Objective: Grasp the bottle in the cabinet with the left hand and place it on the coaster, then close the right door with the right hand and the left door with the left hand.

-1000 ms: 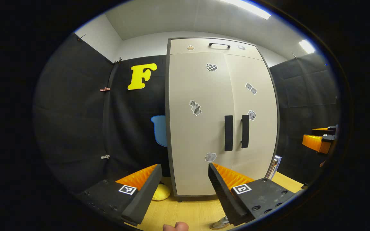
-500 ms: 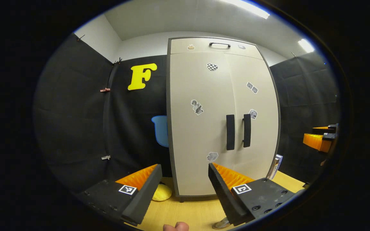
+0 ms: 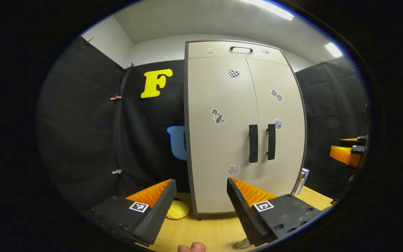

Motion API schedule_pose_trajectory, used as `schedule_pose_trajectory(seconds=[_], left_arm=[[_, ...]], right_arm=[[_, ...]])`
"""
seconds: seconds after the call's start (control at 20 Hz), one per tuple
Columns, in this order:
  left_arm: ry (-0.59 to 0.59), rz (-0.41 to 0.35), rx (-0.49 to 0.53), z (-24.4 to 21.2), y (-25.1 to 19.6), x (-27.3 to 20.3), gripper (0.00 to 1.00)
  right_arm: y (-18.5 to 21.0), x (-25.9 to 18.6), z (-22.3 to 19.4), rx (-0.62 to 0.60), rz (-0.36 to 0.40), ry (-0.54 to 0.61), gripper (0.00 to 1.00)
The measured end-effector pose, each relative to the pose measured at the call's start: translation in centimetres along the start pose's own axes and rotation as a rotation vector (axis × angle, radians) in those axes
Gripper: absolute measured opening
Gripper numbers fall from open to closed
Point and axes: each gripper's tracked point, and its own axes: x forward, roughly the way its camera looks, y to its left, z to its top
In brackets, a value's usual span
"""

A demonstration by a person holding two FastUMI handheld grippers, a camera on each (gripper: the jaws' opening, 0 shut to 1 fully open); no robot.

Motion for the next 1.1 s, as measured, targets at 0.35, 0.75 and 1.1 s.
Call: schedule_pose_trajectory(seconds=[0.35,0.75,1.1], left_arm=[[0.0,-0.005,0.003,-0.13,0.23,-0.3,0.93],[0.001,-0.009,0.007,-0.26,0.32,-0.49,0.93],[0.0,-0.007,0.007,-0.23,0.35,-0.68,0.93]], right_arm=[[0.24,-0.32,-0.02,-0.001,-0.001,0.001,0.97],[0.64,-0.64,0.0,-0.003,0.005,-0.002,0.97],[0.88,-0.78,-0.06,-0.002,0.015,0.002,0.97]])
